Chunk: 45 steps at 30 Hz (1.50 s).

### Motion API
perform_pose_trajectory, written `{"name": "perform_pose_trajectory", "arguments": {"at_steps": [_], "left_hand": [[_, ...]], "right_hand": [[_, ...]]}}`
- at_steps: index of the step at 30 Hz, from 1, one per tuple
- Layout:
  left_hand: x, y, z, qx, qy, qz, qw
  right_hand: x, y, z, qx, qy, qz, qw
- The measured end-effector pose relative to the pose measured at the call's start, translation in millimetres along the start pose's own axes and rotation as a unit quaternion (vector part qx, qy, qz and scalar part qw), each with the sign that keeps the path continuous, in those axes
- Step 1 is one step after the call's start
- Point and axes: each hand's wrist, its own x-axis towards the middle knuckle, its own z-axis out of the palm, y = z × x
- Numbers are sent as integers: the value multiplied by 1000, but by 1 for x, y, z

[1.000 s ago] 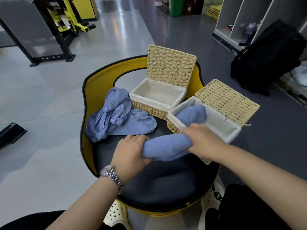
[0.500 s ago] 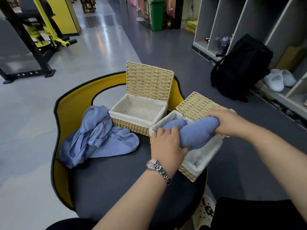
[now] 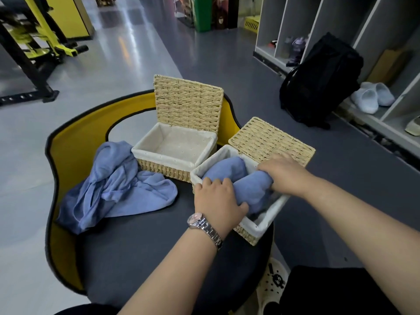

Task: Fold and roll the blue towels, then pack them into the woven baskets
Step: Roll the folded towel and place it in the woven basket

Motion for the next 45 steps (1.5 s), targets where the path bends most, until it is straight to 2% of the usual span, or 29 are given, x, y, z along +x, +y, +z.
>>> {"name": "perform_pose_trajectory", "arguments": {"at_steps": [4,8,14,18,20,25,31,37,40,43,45], "left_hand": [[1,0,-2,-22,4,-18,1000],[1,2,6,-28,-1,-24,999],[3,0,6,-16,-6,-27,999],[7,-2,-2,-35,-7,-38,999],[8,-4,0,-33,-21,-43,998],[9,-2,12,-23,-42,-43,998],[10,-4,13,-16,-9,-26,1000],[5,1,14,-20,0,-8,1000],[6,1,14,-23,-11,-22,999],[7,0,15,-23,-23,-27,999],[6,0,15,-15,-27,-25,999]], "right_hand": [[-3,-2,-13,-24,-49,-24,998],[-3,3,-12,-1,-16,-24,1000],[-1,-9,4,-39,5,-40,998],[-4,-8,-3,-96,-15,-93,991],[-5,-12,-3,-112,1,-100,989],[1,-12,14,-77,16,-68,995],[0,-5,6,-65,15,-94,993],[-1,-2,8,-9,20,-39,999],[-3,-12,1,-34,-1,-38,999],[-5,-30,-11,-100,-33,-97,990],[-3,-41,-10,-100,-76,-121,985]]}}
